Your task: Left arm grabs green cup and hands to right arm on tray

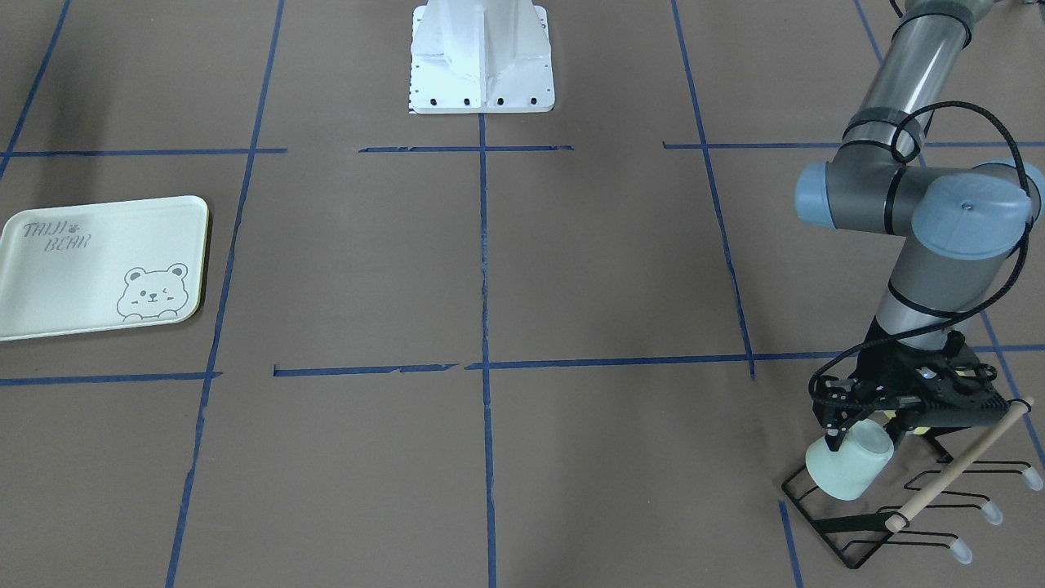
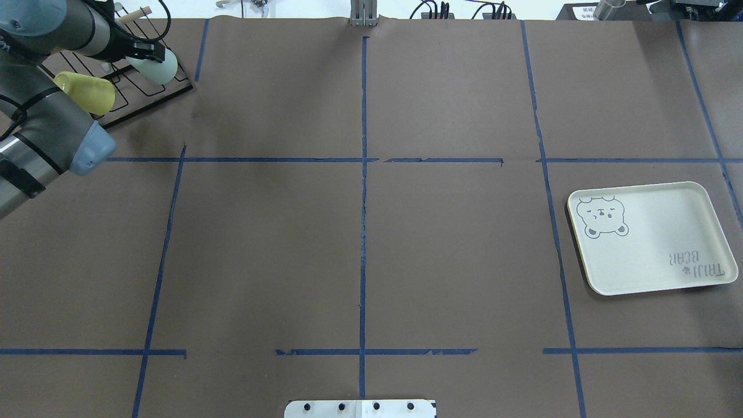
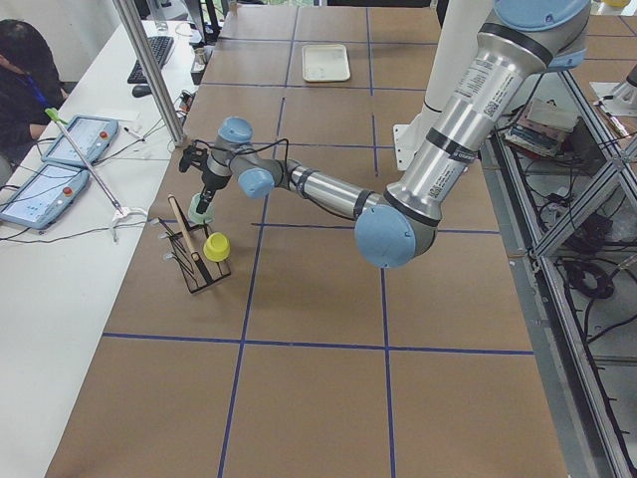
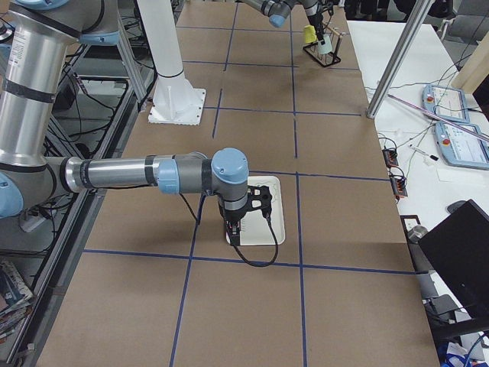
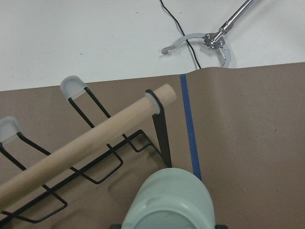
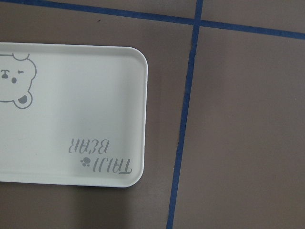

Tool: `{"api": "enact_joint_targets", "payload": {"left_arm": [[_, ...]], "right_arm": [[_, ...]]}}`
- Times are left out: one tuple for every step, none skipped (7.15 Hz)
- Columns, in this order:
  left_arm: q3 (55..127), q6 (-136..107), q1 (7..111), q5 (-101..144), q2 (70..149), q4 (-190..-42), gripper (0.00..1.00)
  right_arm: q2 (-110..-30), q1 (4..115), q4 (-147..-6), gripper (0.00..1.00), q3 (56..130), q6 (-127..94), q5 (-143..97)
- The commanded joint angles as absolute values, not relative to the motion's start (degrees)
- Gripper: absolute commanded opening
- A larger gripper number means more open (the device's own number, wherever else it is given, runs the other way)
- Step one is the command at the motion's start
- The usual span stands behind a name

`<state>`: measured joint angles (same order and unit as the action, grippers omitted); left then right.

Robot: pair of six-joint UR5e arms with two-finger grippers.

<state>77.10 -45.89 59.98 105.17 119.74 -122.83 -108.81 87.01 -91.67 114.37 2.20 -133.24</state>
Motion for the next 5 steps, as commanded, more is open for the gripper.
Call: {"api": "enact_joint_targets", "payload": {"left_arm": [[80.14,-45.88,64.05,110.89,118.66,-122.43,0.48],[83.55,-45.79,65.9,113.79,116.04,-122.34,0.48],[85.85,-45.88,68.18,117.3,114.88,-121.91,0.48],[89.61,-45.88,69.94,120.29,114.7,-117.29,0.48],[94.09,-46.84,70.05,121.28,114.61,-112.46,0.48]], "right_arm": [[-108.81,87.01,-91.67,1.0,114.43,2.2,-133.24],[-108.81,87.01,-91.58,1.0,114.43,2.2,-133.24],[-108.72,87.01,-91.67,1.0,114.52,2.2,-133.24],[-108.63,87.01,-91.67,1.0,114.52,1.94,-133.33],[-108.46,87.01,-91.67,1.0,114.7,0.37,-134.37]]}}
